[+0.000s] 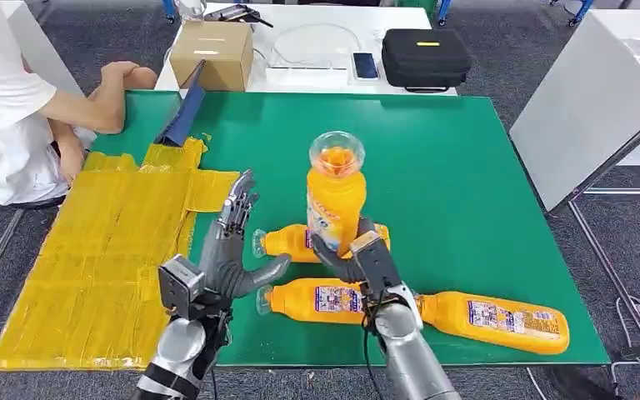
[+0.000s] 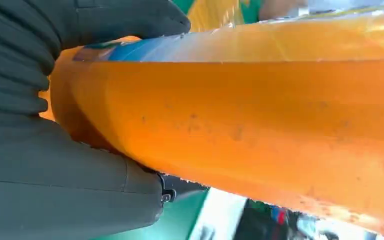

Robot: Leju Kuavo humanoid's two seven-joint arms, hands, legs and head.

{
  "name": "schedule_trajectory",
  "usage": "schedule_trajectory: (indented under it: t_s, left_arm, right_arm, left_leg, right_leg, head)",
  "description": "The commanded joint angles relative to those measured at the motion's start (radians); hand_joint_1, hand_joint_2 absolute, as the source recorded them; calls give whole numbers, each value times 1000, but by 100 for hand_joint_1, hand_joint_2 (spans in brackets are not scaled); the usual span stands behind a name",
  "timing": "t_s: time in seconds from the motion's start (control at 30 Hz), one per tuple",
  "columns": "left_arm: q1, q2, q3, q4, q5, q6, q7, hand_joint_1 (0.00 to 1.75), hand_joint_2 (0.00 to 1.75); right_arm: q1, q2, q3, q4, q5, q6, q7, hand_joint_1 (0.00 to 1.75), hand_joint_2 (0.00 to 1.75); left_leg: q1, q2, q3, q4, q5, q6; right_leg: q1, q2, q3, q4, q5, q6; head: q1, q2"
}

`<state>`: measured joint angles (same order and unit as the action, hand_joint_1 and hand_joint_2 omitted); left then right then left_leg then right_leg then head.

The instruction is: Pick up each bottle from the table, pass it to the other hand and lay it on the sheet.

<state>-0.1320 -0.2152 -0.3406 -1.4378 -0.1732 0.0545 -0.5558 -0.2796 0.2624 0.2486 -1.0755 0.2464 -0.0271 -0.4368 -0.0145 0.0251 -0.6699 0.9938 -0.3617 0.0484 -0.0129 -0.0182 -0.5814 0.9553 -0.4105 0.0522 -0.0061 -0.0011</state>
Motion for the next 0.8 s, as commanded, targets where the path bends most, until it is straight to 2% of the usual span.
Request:
schedule_trajectory:
  t_s: [0.03, 0.2, 0.33, 0.47, 0.73, 0.8]
  left_arm:
    - [-38, 34, -74, 79, -23, 31, 0, 0, 175]
    - [-40, 33, -97, 102, -34, 55, -4, 0, 175]
    - [-43, 28, -110, 151, -74, 102, -3, 0, 175]
    - [-39, 23, -104, 179, -96, 141, -8, 0, 175]
    - [-40, 23, -103, 177, -96, 140, -8, 0, 175]
    - [-38, 23, -100, 172, -96, 141, -8, 0, 175]
  right_arm:
    - [-67, 26, 90, 194, -10, 8, -2, 175, 175]
    - [-87, 37, 133, 242, -11, 2, -4, 175, 175]
    - [-96, 36, 171, 217, 11, -28, 0, 175, 175]
    - [-86, 30, 216, 191, 69, -80, 22, 175, 175]
    - [-83, 28, 218, 190, 70, -81, 23, 175, 175]
    - [-84, 24, 227, 190, 83, -88, 23, 175, 175]
  left_leg:
    - [1, -1, 4, 0, -1, -3]
    - [1, -1, 5, 0, -2, -4]
    - [1, -1, 6, 0, -2, -4]
    - [1, -2, 3, 0, -1, -3]
    - [1, -2, 1, -1, -1, -2]
    - [1, -1, 6, 1, -4, -5]
  right_leg:
    - [0, 1, 4, -1, -1, -2]
    - [0, 3, 5, 0, -2, -3]
    - [0, 2, 3, 0, -3, -4]
    - [0, 1, -7, 0, -2, -3]
    - [0, 0, -6, -1, -1, -2]
    - [0, 3, -1, 1, -4, -3]
  head:
    - [0, 0]
    - [0, 0]
    - [0, 0]
    - [0, 0]
    - [0, 0]
    - [0, 0]
